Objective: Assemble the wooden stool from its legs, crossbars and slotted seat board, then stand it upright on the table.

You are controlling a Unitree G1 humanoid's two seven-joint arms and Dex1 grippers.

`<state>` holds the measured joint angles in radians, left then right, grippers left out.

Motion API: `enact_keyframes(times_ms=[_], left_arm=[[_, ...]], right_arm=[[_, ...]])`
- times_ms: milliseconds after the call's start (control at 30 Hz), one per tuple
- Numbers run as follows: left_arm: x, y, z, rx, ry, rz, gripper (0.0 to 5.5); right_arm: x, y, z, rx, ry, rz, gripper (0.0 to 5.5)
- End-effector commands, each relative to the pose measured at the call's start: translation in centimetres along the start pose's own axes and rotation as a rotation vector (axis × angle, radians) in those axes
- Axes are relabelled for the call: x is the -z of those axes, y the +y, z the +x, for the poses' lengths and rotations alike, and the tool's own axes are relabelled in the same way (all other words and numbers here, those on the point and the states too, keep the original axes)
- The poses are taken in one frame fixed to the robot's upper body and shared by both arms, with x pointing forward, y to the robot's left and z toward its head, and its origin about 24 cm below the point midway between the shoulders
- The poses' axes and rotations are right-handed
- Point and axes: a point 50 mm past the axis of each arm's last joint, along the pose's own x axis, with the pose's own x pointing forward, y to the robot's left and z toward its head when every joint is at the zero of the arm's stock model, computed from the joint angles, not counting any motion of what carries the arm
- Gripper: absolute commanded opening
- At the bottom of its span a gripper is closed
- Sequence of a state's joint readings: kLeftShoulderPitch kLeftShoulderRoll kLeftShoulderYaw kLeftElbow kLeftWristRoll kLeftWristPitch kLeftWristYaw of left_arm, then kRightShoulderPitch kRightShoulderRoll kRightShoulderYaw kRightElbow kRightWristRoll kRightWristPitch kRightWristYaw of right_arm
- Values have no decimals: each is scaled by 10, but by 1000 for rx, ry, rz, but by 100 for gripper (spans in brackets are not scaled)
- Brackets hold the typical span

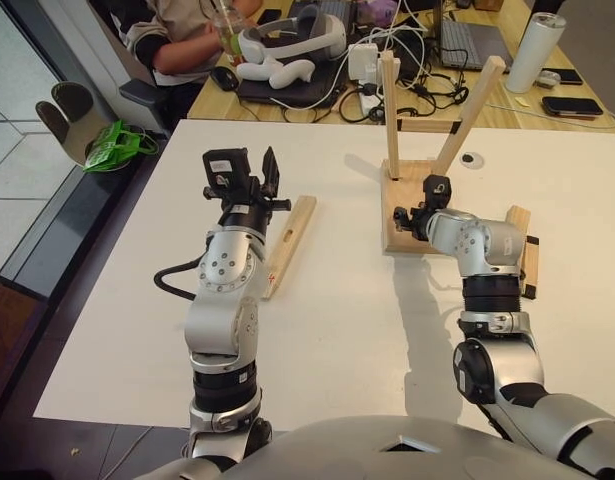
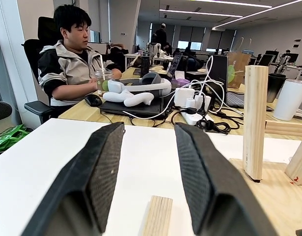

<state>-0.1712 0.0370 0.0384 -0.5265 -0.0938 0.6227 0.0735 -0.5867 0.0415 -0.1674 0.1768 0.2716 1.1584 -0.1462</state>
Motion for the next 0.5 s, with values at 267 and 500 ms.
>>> enact_keyframes(times_ms=[267, 500], left_arm=[[26, 61, -14, 183, 554, 255, 190], [52, 75, -49, 333, 880, 314, 190]], right_arm=[[-18, 7, -61, 4, -353, -172, 370], [-37, -58, -123, 219, -675, -244, 370]])
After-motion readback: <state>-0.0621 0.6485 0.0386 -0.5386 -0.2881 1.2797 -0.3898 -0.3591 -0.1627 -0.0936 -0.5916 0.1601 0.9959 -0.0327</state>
